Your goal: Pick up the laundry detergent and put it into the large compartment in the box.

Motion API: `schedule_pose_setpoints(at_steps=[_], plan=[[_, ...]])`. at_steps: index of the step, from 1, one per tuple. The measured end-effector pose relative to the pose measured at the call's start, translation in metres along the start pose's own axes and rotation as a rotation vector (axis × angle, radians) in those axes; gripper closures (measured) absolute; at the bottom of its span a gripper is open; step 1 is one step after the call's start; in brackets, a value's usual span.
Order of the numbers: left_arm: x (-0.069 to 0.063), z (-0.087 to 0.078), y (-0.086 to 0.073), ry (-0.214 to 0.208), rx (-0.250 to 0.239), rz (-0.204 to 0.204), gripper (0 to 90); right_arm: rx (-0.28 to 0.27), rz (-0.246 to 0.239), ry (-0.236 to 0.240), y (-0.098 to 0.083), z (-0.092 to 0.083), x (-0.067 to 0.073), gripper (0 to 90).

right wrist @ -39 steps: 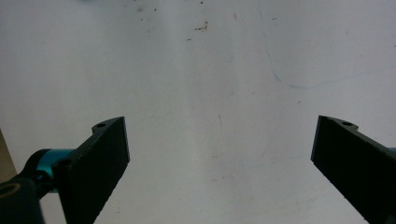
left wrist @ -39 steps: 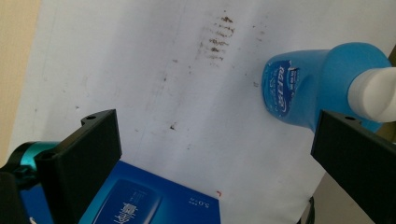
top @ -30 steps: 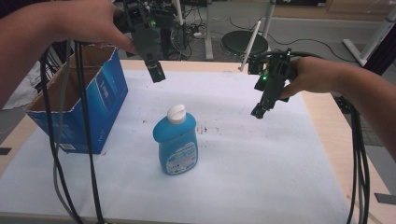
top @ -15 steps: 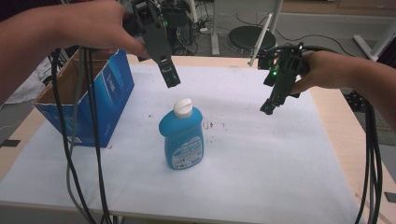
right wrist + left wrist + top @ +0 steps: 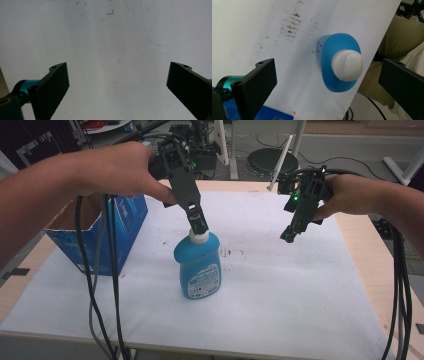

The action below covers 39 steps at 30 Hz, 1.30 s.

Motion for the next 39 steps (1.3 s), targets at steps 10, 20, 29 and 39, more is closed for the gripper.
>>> schedule_pose_setpoints(at_steps=[10, 20, 29, 39], plan=[[-0.011, 0.015, -0.007, -0.013, -0.006, -0.026, 1.7, -0.001, -0.009, -0.003, -0.001, 0.0, 0.0, 3.4], [-0.016, 0.03, -0.014, -0.027, 0.003, -0.045, 1.7, -0.007, -0.012, 0.0, -0.002, 0.001, 0.001, 3.4], [-0.017, 0.045, -0.017, -0.026, 0.011, -0.047, 1.7, -0.002, -0.009, 0.001, -0.002, 0.003, 0.002, 3.4], [-0.017, 0.063, -0.023, -0.021, 0.025, -0.056, 2.5, -0.009, -0.007, 0.001, -0.002, 0.003, 0.001, 3.4]])
Point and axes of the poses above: each handheld gripper's, and its own axes: z roughly forward along the jaws, y roughly out of its top, x roughly to its left, the point moved 1 cm from there along z, roughly forward along the jaws, and after that the axes turned 14 degrees about -x, right-handed, at the moved point
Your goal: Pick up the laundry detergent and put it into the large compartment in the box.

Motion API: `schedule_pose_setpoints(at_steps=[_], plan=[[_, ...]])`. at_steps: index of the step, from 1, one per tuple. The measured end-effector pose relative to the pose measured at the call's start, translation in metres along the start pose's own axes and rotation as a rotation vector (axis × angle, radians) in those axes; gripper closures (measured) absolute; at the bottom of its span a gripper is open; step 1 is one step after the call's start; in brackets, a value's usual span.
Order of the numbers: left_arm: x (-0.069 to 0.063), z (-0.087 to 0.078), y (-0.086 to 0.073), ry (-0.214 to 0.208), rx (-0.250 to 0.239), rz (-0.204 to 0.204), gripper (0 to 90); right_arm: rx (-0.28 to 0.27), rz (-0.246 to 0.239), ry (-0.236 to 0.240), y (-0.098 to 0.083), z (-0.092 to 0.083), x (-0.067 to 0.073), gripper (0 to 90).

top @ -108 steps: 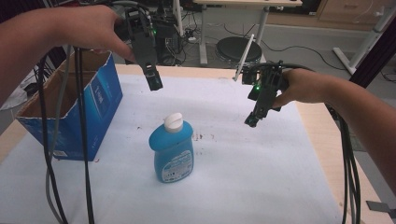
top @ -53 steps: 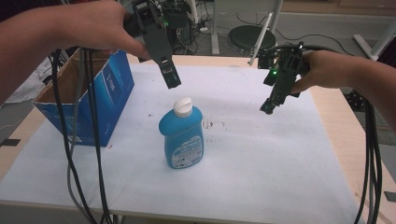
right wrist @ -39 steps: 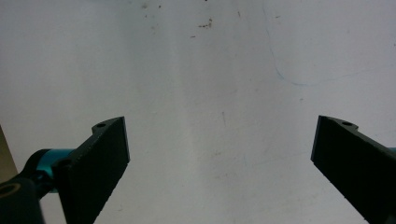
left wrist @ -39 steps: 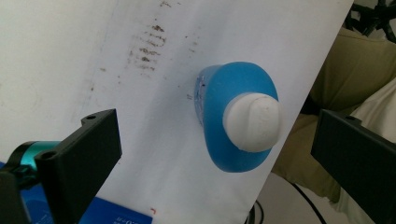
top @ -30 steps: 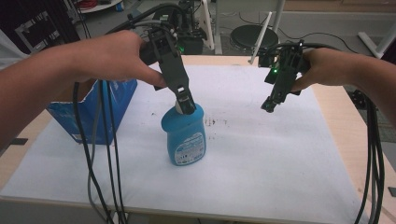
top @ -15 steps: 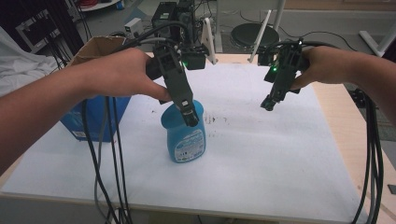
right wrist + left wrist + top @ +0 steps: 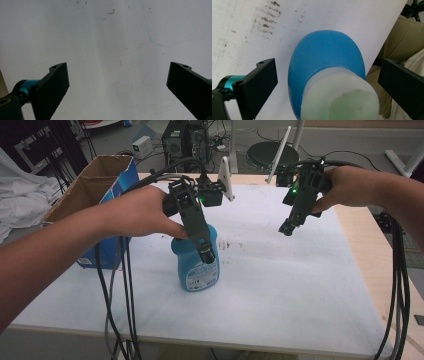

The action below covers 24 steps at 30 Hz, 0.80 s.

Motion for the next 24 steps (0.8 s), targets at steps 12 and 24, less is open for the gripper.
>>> schedule_pose_setpoints(at_steps=[12, 24], plan=[[0.0022, 0.0021, -0.0012, 0.023, -0.001, -0.011, 12.2, 0.003, 0.002, 0.002, 0.0007, 0.0013, -0.0006, 3.4], [0.0015, 0.0016, -0.002, 0.029, -0.005, -0.011, 19.0, -0.005, 0.0, 0.001, 0.0012, 0.0013, -0.0009, 3.4]])
Point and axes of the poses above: each handheld gripper's, and its own axes: z roughly forward along the jaws, y roughly out of its top, x roughly to its left, the point moved 1 cm from there along z, roughly forward along the jaws, and after that the axes turned 14 degrees about -x, right-handed, at the moved point
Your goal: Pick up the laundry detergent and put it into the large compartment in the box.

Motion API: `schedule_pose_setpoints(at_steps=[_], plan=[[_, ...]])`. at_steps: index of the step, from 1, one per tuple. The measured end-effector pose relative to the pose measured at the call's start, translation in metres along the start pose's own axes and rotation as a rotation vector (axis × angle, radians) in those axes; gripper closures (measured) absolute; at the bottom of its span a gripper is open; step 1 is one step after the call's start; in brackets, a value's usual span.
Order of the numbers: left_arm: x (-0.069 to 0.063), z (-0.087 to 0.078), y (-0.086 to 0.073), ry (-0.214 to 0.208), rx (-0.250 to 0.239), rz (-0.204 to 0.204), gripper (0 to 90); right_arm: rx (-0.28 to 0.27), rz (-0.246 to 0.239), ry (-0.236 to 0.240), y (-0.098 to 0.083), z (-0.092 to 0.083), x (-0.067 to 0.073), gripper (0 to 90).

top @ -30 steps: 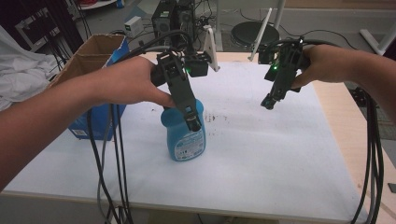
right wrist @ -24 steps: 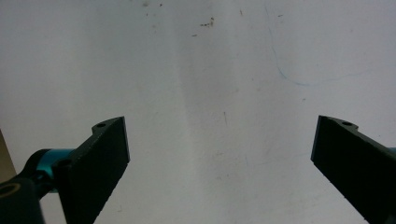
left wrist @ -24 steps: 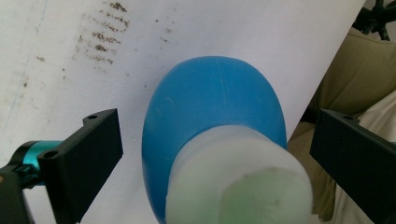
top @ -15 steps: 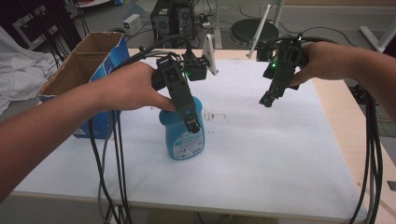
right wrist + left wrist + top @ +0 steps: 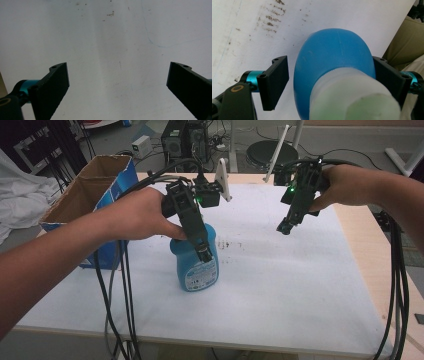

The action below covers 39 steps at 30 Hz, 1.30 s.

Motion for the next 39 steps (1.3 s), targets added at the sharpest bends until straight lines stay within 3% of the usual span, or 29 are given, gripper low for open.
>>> schedule_pose_setpoints(at_steps=[21, 24, 35, 39], plan=[[0.0, 0.001, -0.001, 0.006, 0.011, 0.0, 31.9, -0.002, 0.003, -0.002, 0.0, -0.002, 0.0, 3.4], [-0.002, 0.001, -0.001, 0.0, 0.007, 0.009, 37.5, -0.005, 0.003, -0.001, 0.0, -0.001, 0.001, 3.4], [-0.002, -0.001, 0.0, 0.002, 0.018, 0.008, 37.9, -0.009, -0.001, -0.002, 0.0, -0.004, 0.001, 3.4], [0.001, -0.017, 0.004, 0.013, -0.001, -0.034, 37.9, -0.007, 0.003, -0.003, -0.001, -0.005, 0.0, 3.4]])
Point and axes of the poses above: each handheld gripper's, and its own axes: z roughly forward along the jaws, y roughly out of its top, x roughly to its left, the point moved 1 cm from there along z, roughly forward along the jaws, and after that the axes turned 14 degrees about -x, right-handed, at the moved point
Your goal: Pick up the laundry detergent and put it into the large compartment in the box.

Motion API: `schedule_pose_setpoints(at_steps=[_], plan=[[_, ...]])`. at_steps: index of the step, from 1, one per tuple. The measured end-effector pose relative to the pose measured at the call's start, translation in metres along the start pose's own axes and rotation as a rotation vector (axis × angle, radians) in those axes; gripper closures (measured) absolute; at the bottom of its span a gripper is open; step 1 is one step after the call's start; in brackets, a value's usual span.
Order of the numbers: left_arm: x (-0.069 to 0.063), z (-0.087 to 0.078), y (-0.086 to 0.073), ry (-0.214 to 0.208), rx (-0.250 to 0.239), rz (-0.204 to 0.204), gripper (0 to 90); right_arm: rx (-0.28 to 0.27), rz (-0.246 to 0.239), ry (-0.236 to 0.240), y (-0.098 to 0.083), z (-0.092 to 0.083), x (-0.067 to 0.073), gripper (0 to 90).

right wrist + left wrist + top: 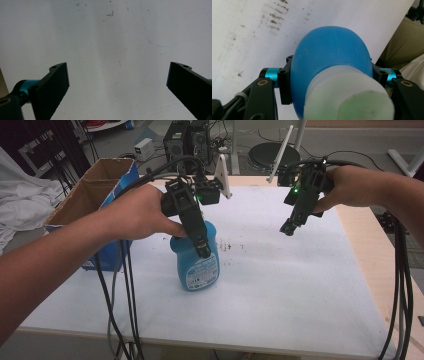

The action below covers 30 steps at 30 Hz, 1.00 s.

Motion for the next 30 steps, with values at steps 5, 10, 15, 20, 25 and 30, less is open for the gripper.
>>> schedule_pose_setpoints(at_steps=[5, 10, 15, 20, 25, 30], plan=[[0.007, -0.037, 0.007, 0.03, -0.03, -0.012, 37.9, 0.004, 0.0, 0.001, -0.001, -0.001, 0.0, 3.4], [0.015, -0.081, 0.013, 0.054, -0.047, 0.013, 37.9, -0.002, 0.002, 0.002, -0.001, -0.002, 0.0, 3.4], [0.025, -0.12, 0.016, 0.053, -0.067, 0.028, 37.9, 0.003, 0.004, 0.003, -0.001, -0.002, 0.001, 3.4], [0.035, -0.155, 0.014, 0.067, -0.091, 0.035, 37.9, 0.0, 0.007, 0.0, -0.001, -0.002, 0.0, 3.4], [0.047, -0.18, 0.005, 0.071, -0.087, 0.025, 37.9, -0.001, 0.006, -0.003, -0.001, -0.004, 0.0, 3.4], [0.058, -0.201, -0.009, 0.073, -0.091, 0.03, 37.9, 0.003, 0.011, -0.006, -0.002, -0.005, 0.001, 3.4]])
Point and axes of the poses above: each handheld gripper's, and its own axes: z roughly forward along the jaws, y roughly out of its top, x roughly to its left, the point moved 1 cm from there along z, roughly forward along the jaws, and after that the axes turned 14 degrees about -x, right-handed, at the moved point
